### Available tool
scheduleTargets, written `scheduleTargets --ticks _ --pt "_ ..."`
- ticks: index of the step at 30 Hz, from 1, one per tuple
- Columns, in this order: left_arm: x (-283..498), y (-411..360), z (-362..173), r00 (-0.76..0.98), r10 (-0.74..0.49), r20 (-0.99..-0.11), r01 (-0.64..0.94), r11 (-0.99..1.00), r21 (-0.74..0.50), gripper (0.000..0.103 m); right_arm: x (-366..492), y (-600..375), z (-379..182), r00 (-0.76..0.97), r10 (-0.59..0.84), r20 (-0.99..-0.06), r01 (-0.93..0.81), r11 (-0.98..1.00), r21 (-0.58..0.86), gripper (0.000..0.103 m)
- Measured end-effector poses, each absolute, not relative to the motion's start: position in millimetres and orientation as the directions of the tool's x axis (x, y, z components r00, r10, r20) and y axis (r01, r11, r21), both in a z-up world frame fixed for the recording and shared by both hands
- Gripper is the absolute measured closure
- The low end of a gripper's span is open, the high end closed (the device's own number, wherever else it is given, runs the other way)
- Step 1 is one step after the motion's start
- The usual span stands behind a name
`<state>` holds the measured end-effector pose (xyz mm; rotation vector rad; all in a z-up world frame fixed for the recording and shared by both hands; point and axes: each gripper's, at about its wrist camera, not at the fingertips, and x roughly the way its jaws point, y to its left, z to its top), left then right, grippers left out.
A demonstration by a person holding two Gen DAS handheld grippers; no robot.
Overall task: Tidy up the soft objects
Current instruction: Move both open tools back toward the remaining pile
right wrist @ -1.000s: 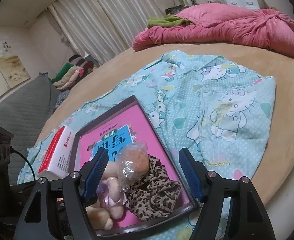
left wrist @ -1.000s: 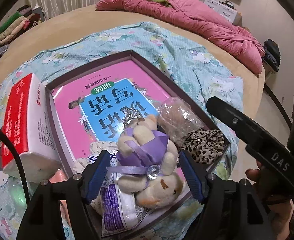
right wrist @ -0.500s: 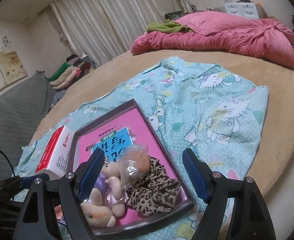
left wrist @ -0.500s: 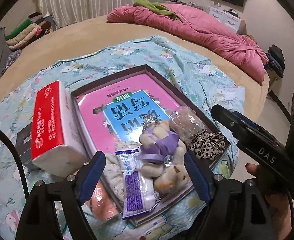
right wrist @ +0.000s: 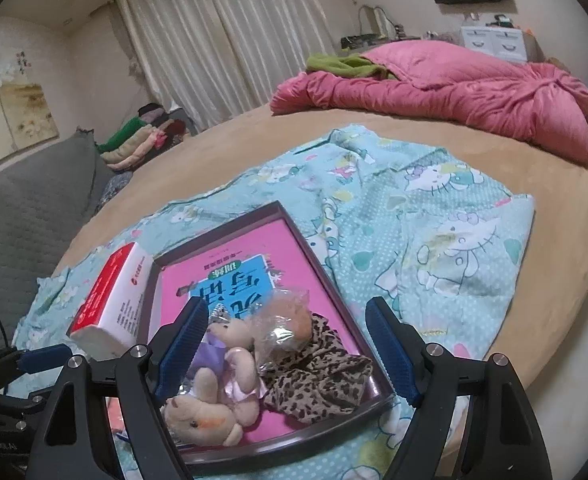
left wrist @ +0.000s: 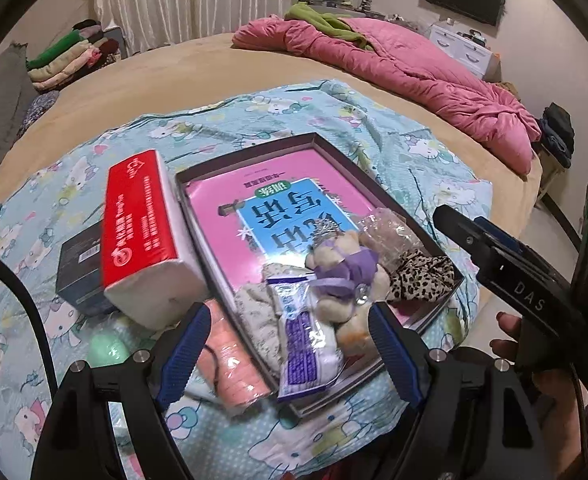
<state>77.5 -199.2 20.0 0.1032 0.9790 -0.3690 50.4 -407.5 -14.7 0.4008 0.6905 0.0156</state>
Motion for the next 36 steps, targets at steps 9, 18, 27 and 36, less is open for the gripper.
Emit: scheduleTargets --ticks 9,18,27,36 --pt "65.1 -175.4 29.0 0.523 -0.239 -0.818 0.32 0.945 -0.071 0.023 44.1 -383.8 13.0 0.792 0.158 -0.59 0.063 0.94 0.337 0.019" --pt "55.2 -146.8 39.8 0.542 -0.231 -0.808 0.291 0.954 -0.077 0.022 35.4 -348.6 41.0 0.81 0.177 -0.559 -0.022 0.962 0.272 0.019" --pt "60.1 -95.8 54.0 0.572 -0.199 -0.796 0.198 0.975 -0.101 0.022 31.6 -321.8 56.1 0.803 0.239 -0.546 -0.097 0.956 0.276 0.019" --pt "61.0 -45.5 63.7 0.599 -0.168 -0.783 0.102 0.986 -0.134 0.022 26.7 -301.3 65.1 0.797 0.274 -0.539 -0.149 0.953 0.264 0.018"
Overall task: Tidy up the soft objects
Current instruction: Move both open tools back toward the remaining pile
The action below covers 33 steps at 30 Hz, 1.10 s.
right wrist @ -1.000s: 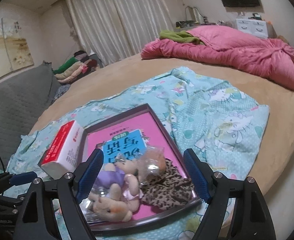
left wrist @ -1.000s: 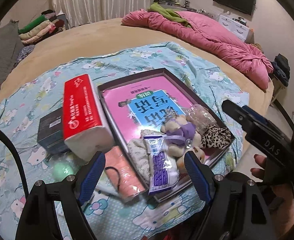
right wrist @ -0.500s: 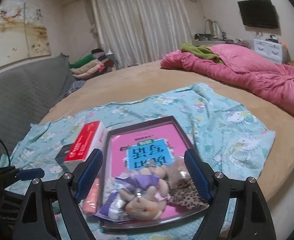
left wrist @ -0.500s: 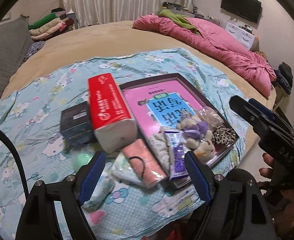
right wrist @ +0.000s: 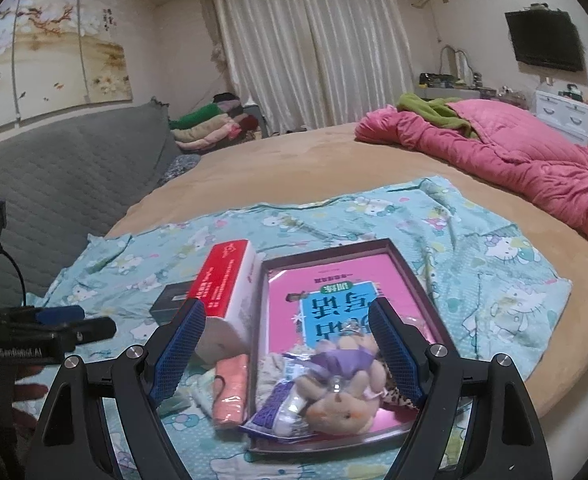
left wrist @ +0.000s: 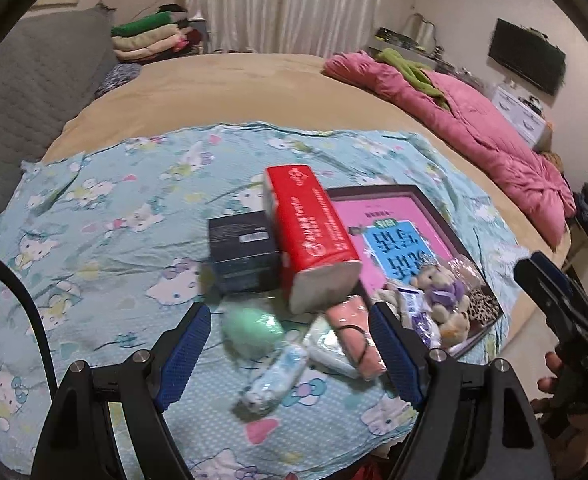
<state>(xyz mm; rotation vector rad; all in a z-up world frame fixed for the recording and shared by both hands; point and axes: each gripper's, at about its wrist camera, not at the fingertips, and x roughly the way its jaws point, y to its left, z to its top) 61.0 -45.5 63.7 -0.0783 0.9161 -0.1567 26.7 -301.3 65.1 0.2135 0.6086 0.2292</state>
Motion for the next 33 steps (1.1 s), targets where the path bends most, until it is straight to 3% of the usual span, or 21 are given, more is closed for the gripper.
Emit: scheduleTargets --ticks 21,33 --pt "55.1 15.9 39.6 0.577 -0.14 -0.804 -0.007 0.984 -0.177 0.022 23.6 -245.2 57.7 0.743 0.346 -0.573 -0.273 0.938 0.212 0.018" --pt "58.3 -0.5 -0.1 0.501 -0.193 -0.844 0.062 0.98 -0.187 0.022 30.6 -203.8 7.4 0.635 0.253 -0.73 -0.338 0.94 0.032 0.018"
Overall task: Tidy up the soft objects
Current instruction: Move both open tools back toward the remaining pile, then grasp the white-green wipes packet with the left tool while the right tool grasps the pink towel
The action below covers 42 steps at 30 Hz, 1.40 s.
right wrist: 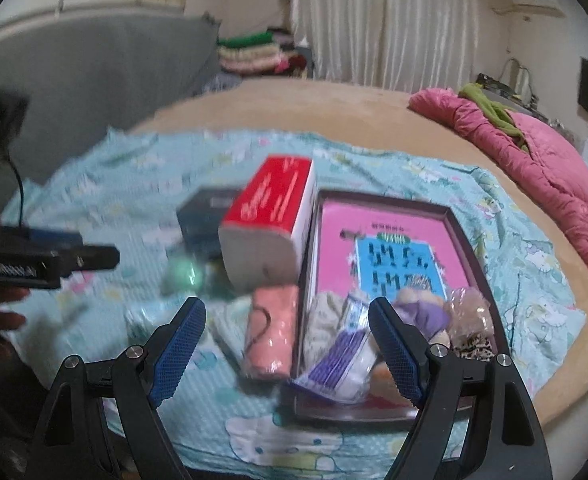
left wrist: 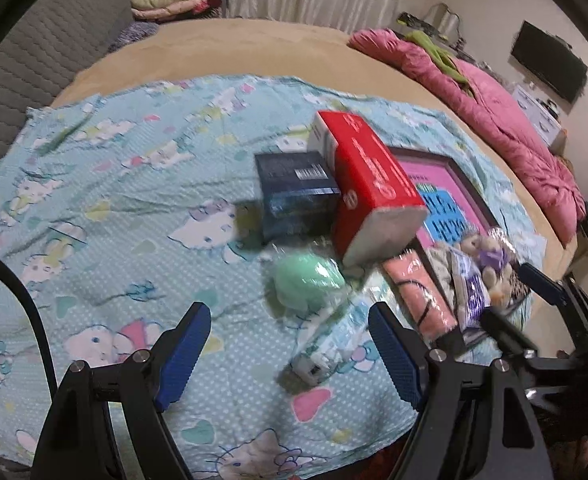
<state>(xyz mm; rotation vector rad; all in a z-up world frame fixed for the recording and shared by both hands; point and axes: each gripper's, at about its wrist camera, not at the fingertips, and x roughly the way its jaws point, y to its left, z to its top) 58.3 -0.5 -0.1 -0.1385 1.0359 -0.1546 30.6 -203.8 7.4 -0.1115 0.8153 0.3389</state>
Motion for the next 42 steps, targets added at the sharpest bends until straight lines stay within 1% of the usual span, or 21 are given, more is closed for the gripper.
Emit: scheduleTargets --ticks 10,18,19,20,26,27,29,32,36,39,41,42 --pt "63.6 -21.7 -35.1 0.418 -0.22 -0.881 0.133 0.975 -0.181 0.022 40.1 -193.6 -18.5 0.57 0.185 -0.8 -0.344 0.939 -0.028 0.018" --pt "70.6 -35.3 -57.8 0.37 -0.202 -0.907 0.178 0.973 -0.145 0.022 47.0 -181.7 -32.5 0.541 0.146 -0.828 -0.373 0.924 -0.081 0.019" --pt "71.6 -35.8 -59.1 0.367 -0.204 -0.908 0.182 0.973 -0.144 0.022 48.1 -179.8 -33.8 0.539 0.142 -0.831 -0.379 0.921 -0.089 0.02" --pt "72.8 -35.6 -60.5 0.365 -0.205 -0.908 0.185 0.972 -0.146 0.023 48.7 -177.8 -35.1 0.539 0.139 -0.831 -0.387 0.917 -0.098 0.023" --pt "78.7 -30.1 -67.5 0.354 -0.224 -0.908 0.179 0.969 -0.169 0.023 54.4 -163.5 -46.8 0.536 0.115 -0.836 -0.424 0.893 -0.149 0.025" --pt "79.2 -29.0 -67.9 0.353 -0.232 -0.907 0.178 0.968 -0.178 0.023 56.2 -160.2 -49.6 0.539 0.104 -0.836 -0.428 0.889 -0.166 0.026" --pt "80.2 -25.9 -69.0 0.349 -0.246 -0.904 0.174 0.965 -0.196 0.023 59.0 -156.0 -54.5 0.54 0.087 -0.837 -0.432 0.882 -0.187 0.043" --pt "81.1 -24.7 -70.6 0.345 -0.258 -0.903 0.171 0.963 -0.209 0.023 64.1 -150.7 -64.2 0.521 0.07 -0.85 -0.441 0.875 -0.199 0.046" --pt "81.1 -24.1 -72.3 0.341 -0.267 -0.902 0.174 0.96 -0.218 0.023 69.8 -148.6 -72.6 0.509 0.05 -0.859 -0.436 0.876 -0.208 0.046" --pt "81.7 -25.6 -74.1 0.337 -0.271 -0.902 0.177 0.959 -0.222 0.023 73.5 -150.3 -75.2 0.51 0.05 -0.858 -0.426 0.882 -0.202 0.051" --pt "82.0 -27.2 -75.4 0.333 -0.277 -0.901 0.18 0.957 -0.227 0.026 76.5 -156.6 -74.4 0.504 0.067 -0.861 -0.408 0.897 -0.169 0.057" --pt "82.0 -28.2 -75.8 0.332 -0.279 -0.901 0.182 0.956 -0.23 0.027 77.5 -159.8 -73.7 0.499 0.08 -0.863 -0.403 0.903 -0.15 0.058"
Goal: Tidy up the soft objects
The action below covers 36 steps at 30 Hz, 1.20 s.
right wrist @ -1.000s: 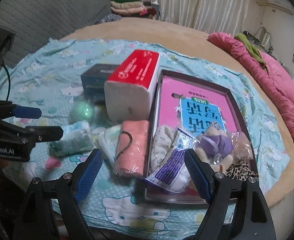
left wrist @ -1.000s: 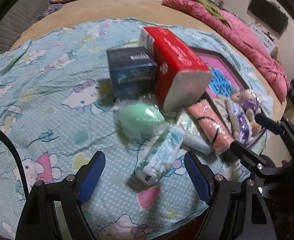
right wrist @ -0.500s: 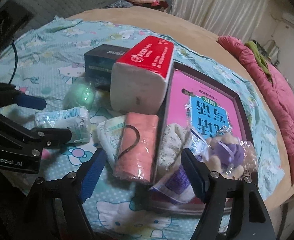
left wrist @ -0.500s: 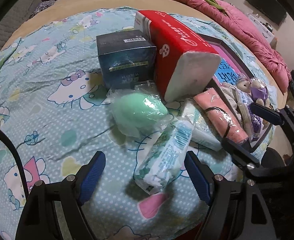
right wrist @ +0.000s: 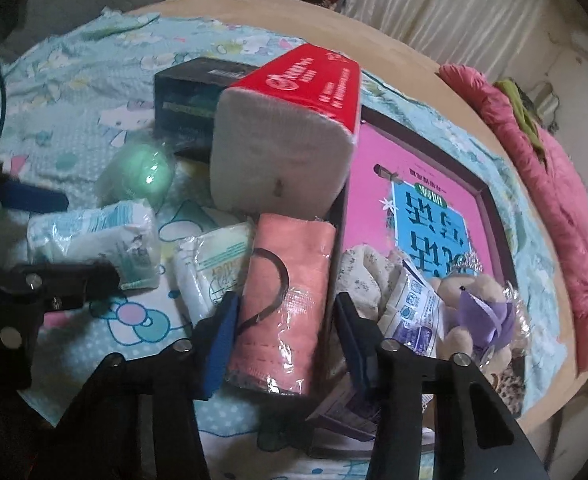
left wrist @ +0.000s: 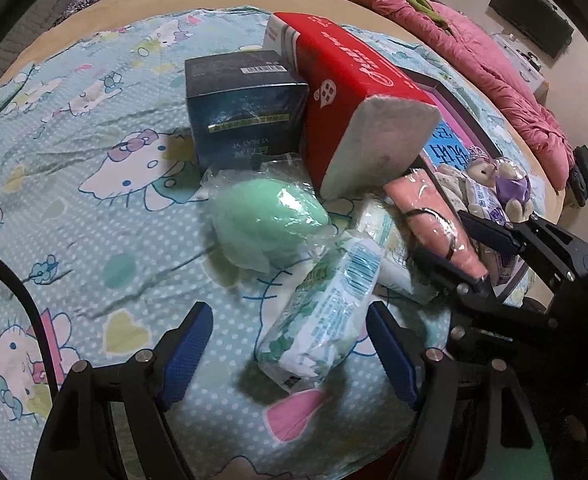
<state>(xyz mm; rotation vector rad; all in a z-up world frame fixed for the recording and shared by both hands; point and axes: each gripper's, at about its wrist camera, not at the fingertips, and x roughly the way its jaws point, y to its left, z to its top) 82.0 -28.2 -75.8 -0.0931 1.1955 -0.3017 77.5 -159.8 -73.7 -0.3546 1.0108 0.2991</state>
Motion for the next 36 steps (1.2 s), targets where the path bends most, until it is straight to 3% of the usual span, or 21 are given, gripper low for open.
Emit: scheduleTargets --ticks 13,16,24,36 --pt "78.8 -34.0 -83.6 0.326 -0.346 -0.88 0.177 0.936 -0.303 0.064 71.9 -189.4 -55.5 0.477 0.244 -0.845 -0.33 0.94 0.085 0.065" --pt "75.0 -29.4 -78.9 0.337 -0.366 -0.867 0.172 0.93 -0.326 0.066 67.2 -190.0 -48.7 0.492 0.277 -0.825 -0.349 0.931 0.104 0.07" --pt "68.7 -25.2 -72.2 0.35 -0.372 -0.86 0.164 0.928 -0.335 0.067 64.3 -184.7 -46.8 0.484 0.291 -0.825 -0.371 0.922 0.108 0.071" --pt "54.0 -27.0 -31.1 0.44 -0.364 -0.821 0.178 0.931 -0.318 0.068 53.9 -200.6 -17.2 0.549 0.369 -0.75 -0.363 0.914 0.184 0.072"
